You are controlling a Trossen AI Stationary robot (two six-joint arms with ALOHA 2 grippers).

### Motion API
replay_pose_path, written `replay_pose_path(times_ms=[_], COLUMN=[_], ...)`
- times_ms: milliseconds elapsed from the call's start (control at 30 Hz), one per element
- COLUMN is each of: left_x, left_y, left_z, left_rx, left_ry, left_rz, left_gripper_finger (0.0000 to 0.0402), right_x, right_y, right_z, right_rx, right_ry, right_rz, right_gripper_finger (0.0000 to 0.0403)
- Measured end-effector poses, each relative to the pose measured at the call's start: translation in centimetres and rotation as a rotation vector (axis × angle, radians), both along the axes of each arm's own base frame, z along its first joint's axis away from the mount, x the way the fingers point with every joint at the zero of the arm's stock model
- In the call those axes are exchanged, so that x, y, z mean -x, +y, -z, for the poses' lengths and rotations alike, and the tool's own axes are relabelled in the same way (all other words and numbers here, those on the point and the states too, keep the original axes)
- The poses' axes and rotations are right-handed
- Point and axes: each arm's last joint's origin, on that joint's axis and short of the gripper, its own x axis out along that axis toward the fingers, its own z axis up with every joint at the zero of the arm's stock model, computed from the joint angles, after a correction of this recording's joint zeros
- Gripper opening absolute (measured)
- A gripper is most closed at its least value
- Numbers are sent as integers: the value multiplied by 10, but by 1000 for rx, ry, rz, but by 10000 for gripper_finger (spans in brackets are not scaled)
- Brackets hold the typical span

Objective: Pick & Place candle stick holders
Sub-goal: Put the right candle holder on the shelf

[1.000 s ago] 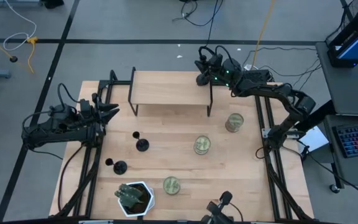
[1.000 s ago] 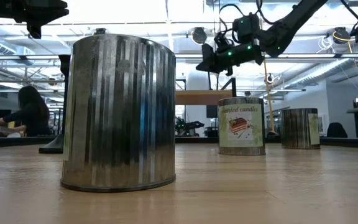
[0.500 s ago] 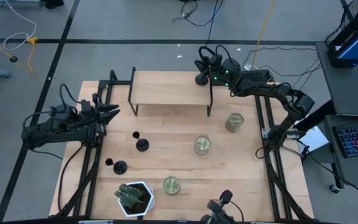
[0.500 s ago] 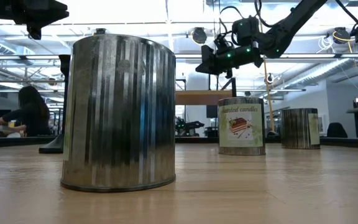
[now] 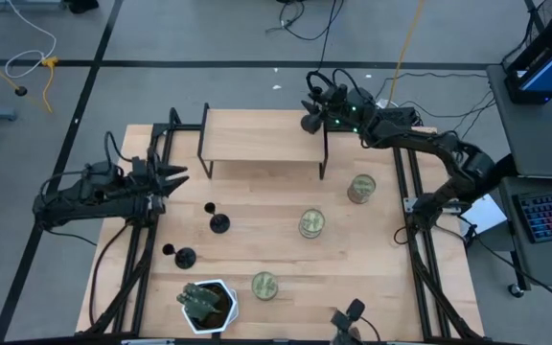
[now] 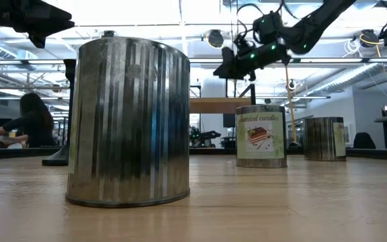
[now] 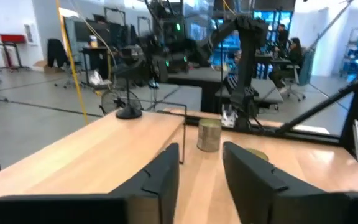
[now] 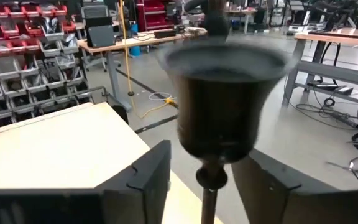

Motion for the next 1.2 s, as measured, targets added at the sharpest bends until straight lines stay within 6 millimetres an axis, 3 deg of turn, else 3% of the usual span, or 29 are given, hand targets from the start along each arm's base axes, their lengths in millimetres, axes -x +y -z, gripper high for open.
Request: replay_pose_path(times_ms=[233,467,700,1200], left_x=[-22,-49,-64,-74], left_y=[1,-2,-8,-18], left_z=[11,21,27,39], left_rx=[31,5,17,35], left_ry=[166,309,363,476], left_rz=[55,212,264,221], left_gripper_finger=[210,225,225,225], right_x=[15,25,39,62], right_y=[25,59,84,104], right_z=[-21,-32,-27,13], right_rx=[-17,12,27,-62], right_ry=[93,132,127,147], right_rz=[-35,-113,-160,-171], right_gripper_finger=[199,204,203,208])
